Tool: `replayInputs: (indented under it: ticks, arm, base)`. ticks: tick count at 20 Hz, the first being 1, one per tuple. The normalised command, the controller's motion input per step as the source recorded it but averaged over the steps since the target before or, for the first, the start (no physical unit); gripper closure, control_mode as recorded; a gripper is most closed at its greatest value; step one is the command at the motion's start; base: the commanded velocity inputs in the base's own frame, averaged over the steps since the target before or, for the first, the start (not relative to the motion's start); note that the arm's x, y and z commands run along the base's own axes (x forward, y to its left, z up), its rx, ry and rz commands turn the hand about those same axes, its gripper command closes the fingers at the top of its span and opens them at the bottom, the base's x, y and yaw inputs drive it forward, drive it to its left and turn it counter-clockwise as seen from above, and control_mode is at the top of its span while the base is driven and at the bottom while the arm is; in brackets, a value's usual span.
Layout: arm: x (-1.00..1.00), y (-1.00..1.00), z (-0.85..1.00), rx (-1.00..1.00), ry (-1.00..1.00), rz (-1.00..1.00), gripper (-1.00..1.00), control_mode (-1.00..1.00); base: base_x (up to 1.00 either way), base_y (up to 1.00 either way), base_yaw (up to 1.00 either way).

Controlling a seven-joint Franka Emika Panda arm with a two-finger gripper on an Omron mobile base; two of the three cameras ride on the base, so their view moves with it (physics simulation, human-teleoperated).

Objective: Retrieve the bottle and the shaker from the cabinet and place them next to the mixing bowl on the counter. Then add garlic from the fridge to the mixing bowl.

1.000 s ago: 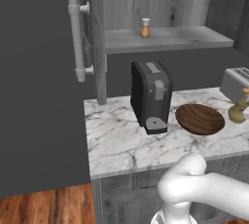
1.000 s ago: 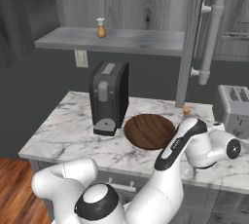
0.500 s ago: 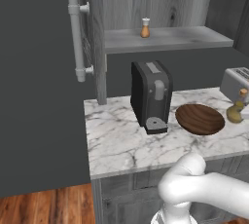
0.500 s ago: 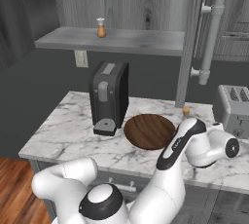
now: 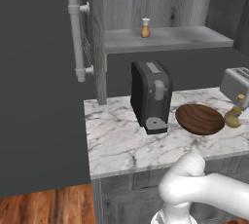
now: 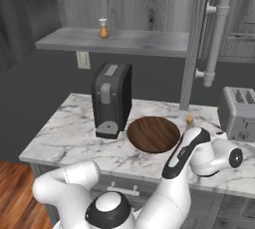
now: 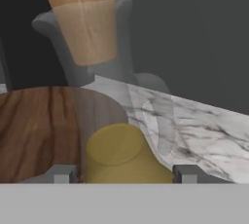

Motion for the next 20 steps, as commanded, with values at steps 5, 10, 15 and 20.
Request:
replayInputs:
  ticks: [5, 10, 15, 20]
  arm:
    - [0.02, 0.00, -0.19, 0.00, 0.00, 0.00, 1.00, -1.00]
    - [0.00, 0.00, -0.16, 0.00, 0.00, 0.00, 1.00, -1.00]
    - [0.00, 0.00, -0.16, 0.00, 0.00, 0.00, 1.00, -1.00]
    - [0.02, 0.00, -0.18, 0.00, 0.00, 0.00, 1.00, -1.00]
  base:
    - [0.00, 0.00, 0.00]
    - [0.00, 0.00, 0.00]
    - [0.00, 0.00, 0.00]
    - [0.00, 0.00, 0.00]
